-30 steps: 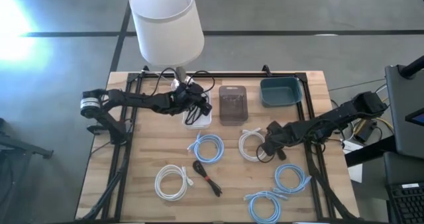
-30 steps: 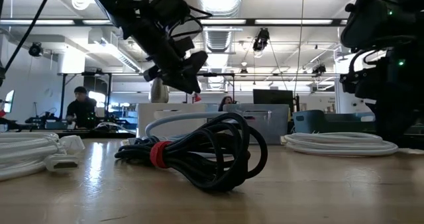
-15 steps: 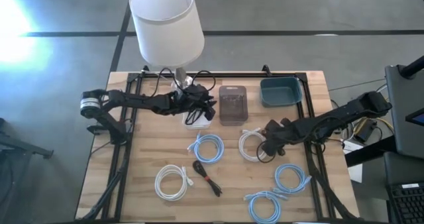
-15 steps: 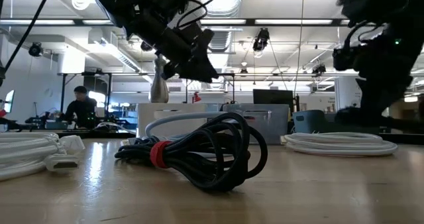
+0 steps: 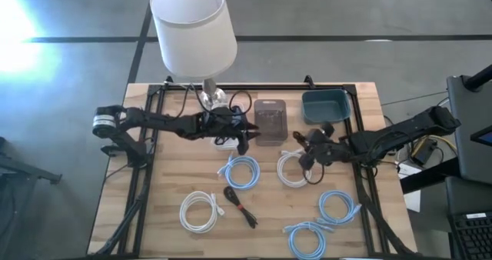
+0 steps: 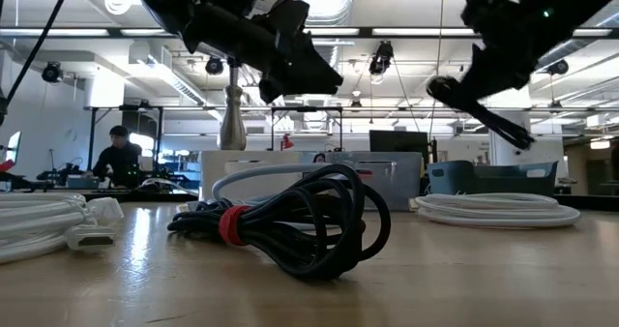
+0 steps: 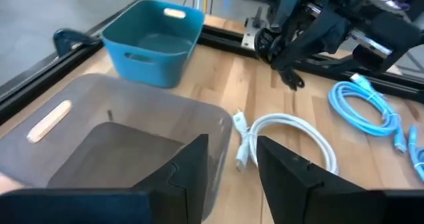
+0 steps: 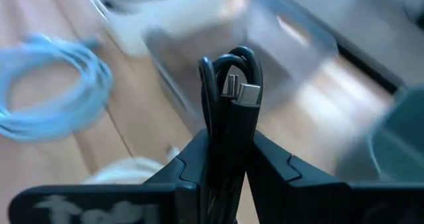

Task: Pick & Place USB Port
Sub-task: Put the right black charger cable into the white bin, then put the black charger cable into the white bin

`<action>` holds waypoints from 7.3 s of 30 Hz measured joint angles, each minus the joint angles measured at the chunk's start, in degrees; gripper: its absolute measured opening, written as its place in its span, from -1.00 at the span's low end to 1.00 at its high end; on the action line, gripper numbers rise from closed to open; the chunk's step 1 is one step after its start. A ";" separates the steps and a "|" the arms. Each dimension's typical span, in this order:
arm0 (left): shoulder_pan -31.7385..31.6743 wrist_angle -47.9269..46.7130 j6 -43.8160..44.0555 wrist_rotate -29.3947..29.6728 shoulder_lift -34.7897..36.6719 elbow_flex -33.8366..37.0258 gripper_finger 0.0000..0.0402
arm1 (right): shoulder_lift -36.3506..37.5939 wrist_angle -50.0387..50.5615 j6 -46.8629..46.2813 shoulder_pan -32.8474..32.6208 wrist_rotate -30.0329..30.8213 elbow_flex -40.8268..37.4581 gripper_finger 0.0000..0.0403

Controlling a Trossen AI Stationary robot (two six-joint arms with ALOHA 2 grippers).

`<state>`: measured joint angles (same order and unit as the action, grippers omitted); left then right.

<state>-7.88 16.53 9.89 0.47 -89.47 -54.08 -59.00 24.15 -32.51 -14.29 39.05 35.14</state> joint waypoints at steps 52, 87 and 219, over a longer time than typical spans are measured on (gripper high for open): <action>5.48 26.29 -1.88 2.47 -9.57 0.00 -0.35 | -11.56 -53.33 32.74 16.88 -33.10 0.24 -0.61; 4.46 24.85 -2.54 1.62 -9.51 -1.81 -0.50 | -11.59 -53.56 34.02 16.88 -37.52 0.24 -0.60; 13.71 -13.64 -14.41 -17.76 4.22 5.74 -0.23 | -3.87 -37.67 37.18 16.81 -25.42 0.11 -0.09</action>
<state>5.84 2.89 -4.52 -17.29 -85.25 -48.35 -62.87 -13.52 4.67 2.52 13.63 35.24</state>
